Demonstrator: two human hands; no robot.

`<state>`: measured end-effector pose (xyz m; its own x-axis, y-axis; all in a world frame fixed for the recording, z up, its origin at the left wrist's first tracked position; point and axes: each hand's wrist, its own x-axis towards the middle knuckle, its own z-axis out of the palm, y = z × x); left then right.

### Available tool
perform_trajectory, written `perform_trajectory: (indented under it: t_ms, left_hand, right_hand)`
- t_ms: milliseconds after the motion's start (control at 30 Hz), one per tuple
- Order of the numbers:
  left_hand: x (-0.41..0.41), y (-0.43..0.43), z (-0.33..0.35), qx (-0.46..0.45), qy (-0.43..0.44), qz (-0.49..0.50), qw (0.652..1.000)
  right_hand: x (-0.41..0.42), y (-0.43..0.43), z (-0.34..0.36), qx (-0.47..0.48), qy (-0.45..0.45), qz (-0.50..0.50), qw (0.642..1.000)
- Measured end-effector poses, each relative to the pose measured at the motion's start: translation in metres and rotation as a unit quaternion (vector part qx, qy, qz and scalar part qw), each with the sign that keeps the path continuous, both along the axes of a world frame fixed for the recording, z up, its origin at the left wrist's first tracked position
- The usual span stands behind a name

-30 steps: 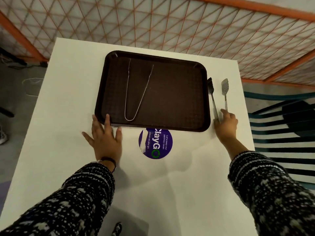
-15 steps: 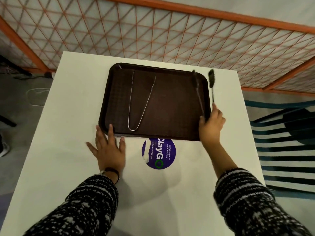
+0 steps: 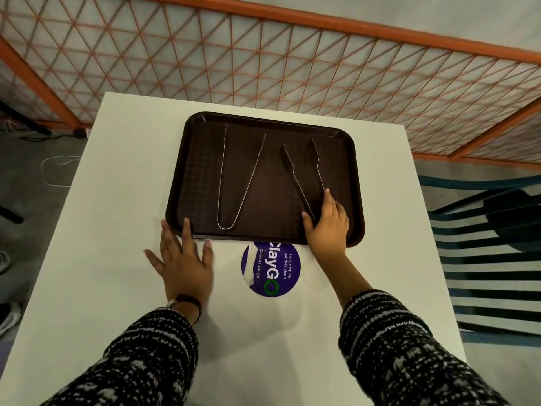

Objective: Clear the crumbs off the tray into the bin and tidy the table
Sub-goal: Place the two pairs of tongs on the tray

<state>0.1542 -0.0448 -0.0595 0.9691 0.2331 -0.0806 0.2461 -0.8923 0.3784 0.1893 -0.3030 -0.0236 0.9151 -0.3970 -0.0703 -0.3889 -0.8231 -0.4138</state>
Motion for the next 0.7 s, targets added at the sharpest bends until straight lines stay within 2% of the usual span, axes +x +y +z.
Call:
perform_trajectory:
  t_ms: [267,700]
  left_hand:
    - [0.003,-0.001,0.002,0.005,-0.005,0.002,1.0]
    - [-0.001,0.001,0.001,-0.001,0.004,0.002,1.0]
  right_hand:
    - [0.001,-0.017,-0.007,0.059,0.002,0.075,0.995]
    - [0.012,0.043,-0.015,0.032,0.047,-0.032,0.998]
